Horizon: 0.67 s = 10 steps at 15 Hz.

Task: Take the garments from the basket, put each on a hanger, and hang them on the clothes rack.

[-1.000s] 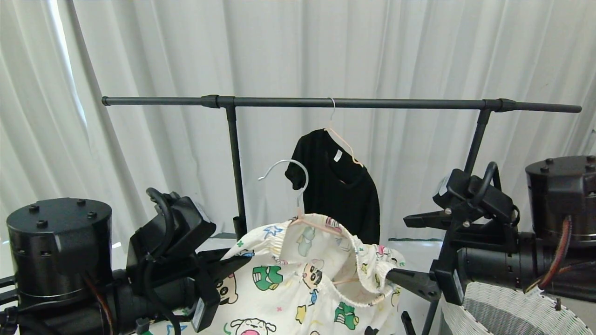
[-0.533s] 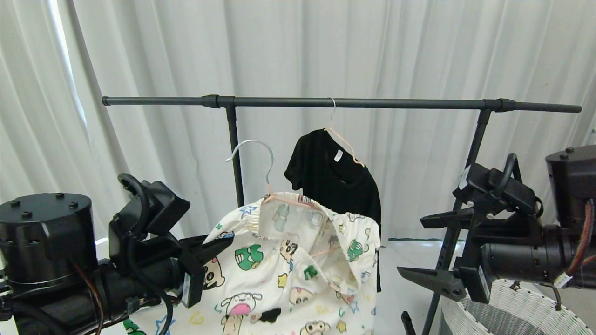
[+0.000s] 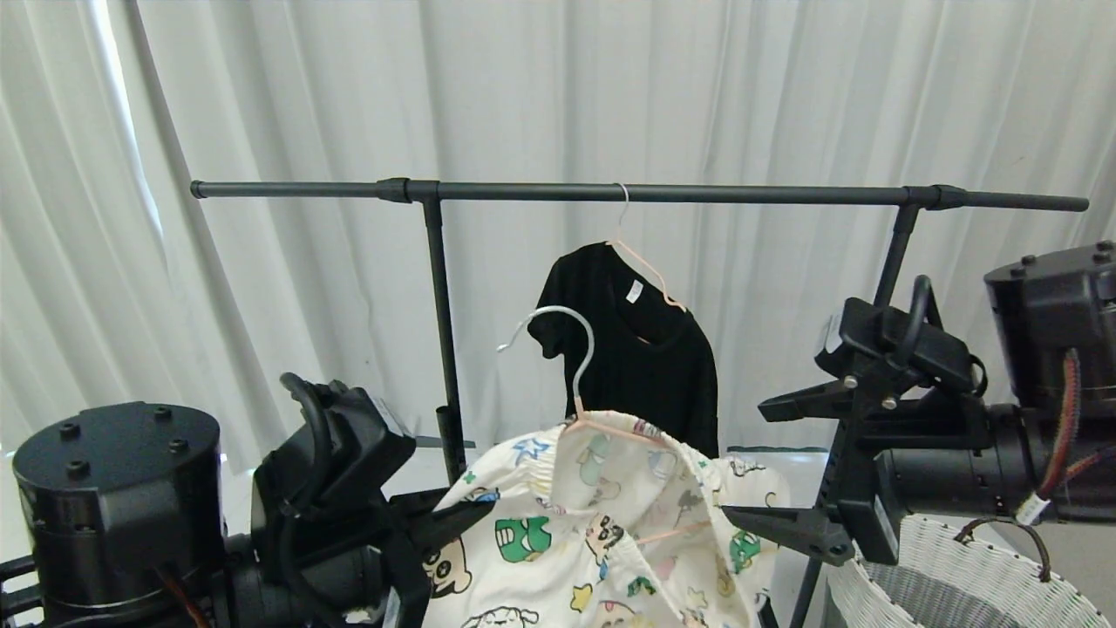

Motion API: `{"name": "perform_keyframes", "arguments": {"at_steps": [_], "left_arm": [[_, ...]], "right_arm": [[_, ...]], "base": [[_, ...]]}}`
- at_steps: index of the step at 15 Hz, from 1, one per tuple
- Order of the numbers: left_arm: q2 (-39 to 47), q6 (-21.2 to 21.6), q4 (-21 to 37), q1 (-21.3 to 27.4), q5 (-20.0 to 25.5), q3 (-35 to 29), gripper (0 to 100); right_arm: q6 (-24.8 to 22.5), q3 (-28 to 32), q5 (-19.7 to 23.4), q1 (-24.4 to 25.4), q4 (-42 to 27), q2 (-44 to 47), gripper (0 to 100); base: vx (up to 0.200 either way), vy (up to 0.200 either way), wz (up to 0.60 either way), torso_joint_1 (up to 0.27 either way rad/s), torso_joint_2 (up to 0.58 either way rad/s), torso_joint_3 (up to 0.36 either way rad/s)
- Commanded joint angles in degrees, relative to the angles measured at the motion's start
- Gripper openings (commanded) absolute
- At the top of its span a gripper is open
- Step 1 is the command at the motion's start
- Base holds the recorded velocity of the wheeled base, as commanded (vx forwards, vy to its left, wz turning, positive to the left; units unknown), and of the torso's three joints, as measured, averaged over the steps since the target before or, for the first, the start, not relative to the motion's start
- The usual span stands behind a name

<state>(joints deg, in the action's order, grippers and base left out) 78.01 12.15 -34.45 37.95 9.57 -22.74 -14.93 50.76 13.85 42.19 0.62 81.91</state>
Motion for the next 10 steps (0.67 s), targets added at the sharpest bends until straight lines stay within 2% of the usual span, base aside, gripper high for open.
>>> {"name": "perform_keyframes", "arguments": {"at_steps": [1,4,10], "left_arm": [[0.9,0.3,0.0,3.7,-0.5,0.4,0],[0.9,2.4,0.0,5.6,-0.4,0.3,0],[-0.2,2.9,-0.2,8.7,-0.4,0.1,0]], "right_arm": [[-1.7,3.4,0.0,0.1,-2.1,4.3,100],[-2.1,5.9,0.3,1.1,-5.5,7.1,100],[-2.1,5.3,0.6,3.2,-10.5,7.9,100]], "base": [[0.0,0.0,0.0,0.0,0.0,0.0],[0.0,0.0,0.0,0.0,0.0,0.0],[0.0,0.0,0.0,0.0,0.0,0.0]]}}
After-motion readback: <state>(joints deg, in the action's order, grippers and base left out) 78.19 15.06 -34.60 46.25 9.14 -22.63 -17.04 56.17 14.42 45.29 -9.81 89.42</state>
